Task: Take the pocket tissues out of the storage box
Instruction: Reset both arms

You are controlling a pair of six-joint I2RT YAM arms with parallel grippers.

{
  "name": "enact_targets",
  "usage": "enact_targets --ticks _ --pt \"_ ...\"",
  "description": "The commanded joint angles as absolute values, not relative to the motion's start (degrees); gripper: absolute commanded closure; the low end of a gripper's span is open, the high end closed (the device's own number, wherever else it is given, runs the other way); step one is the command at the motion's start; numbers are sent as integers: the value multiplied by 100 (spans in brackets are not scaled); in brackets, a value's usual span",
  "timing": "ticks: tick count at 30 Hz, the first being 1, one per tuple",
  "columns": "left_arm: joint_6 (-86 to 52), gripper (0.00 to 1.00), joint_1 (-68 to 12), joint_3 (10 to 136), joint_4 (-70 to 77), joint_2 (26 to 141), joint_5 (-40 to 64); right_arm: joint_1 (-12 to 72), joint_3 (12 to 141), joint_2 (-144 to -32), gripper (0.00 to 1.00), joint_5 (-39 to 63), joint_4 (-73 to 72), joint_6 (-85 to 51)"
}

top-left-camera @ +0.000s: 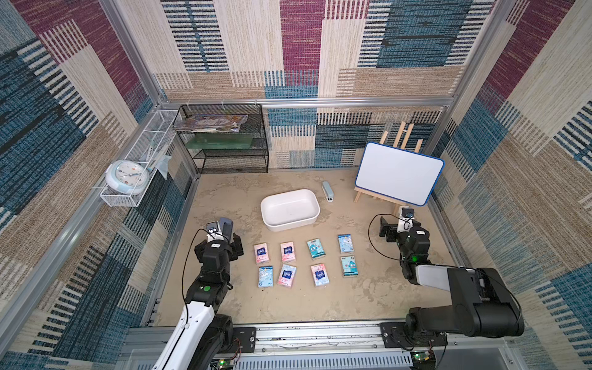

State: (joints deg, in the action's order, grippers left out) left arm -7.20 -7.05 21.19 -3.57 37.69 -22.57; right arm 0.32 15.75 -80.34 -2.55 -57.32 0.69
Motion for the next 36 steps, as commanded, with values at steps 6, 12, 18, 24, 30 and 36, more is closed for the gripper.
enact_targets --ticks 6,12,18,24,30,36 --pt "-630 0 -678 2022 -304 3752 -2374 -214 1478 -8686 2 372 -6848 139" --pt "-626 0 -668 1719 238 3916 -2549 -351 1535 -8718 2 422 -6776 -9" --pt "-574 0 -652 1353 1463 4757 -2516 -352 1529 -8710 2 422 -6768 -5" --pt "-203 0 -639 1402 2411 5643 -2211 -355 1529 -8710 1 422 -6768 -13" --pt "73 1 -519 1526 3233 6375 -1668 -352 1529 -8710 1 422 -6768 -9" --pt "207 0 -393 1686 4249 7180 -1196 -352 1529 -8710 2 422 -6768 -9"
